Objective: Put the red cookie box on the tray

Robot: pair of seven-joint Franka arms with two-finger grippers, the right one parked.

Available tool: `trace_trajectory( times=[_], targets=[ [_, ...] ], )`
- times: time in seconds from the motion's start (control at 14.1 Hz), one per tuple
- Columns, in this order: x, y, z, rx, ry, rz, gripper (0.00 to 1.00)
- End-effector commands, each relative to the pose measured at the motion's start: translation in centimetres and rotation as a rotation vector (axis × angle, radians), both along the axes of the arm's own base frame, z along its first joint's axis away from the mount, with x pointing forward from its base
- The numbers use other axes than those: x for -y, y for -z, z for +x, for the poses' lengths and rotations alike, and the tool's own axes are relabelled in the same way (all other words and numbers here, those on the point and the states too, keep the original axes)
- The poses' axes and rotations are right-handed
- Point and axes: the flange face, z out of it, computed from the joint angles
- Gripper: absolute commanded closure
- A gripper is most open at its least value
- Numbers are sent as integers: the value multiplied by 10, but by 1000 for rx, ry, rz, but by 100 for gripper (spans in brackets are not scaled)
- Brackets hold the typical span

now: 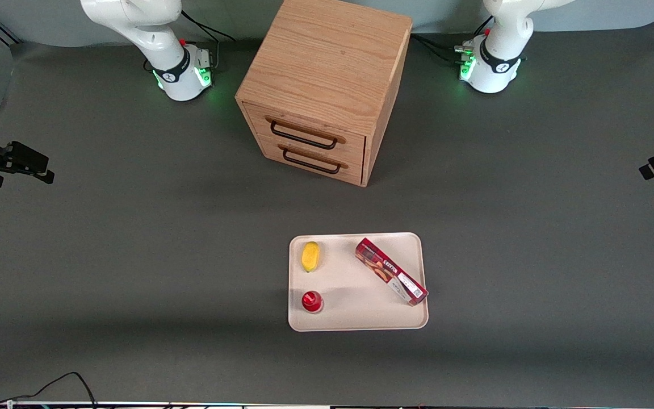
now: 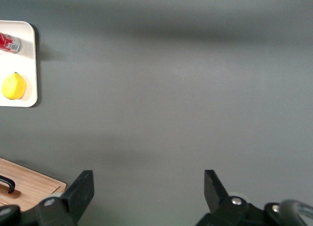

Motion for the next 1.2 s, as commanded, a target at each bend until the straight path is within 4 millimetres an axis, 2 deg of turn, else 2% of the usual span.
trace_trajectory(
  times=[0.0,1.13],
  targets=[
    [1,3,2,-4,87,-17,0],
    [-6,-1,3,37,87,-32,0]
  ],
)
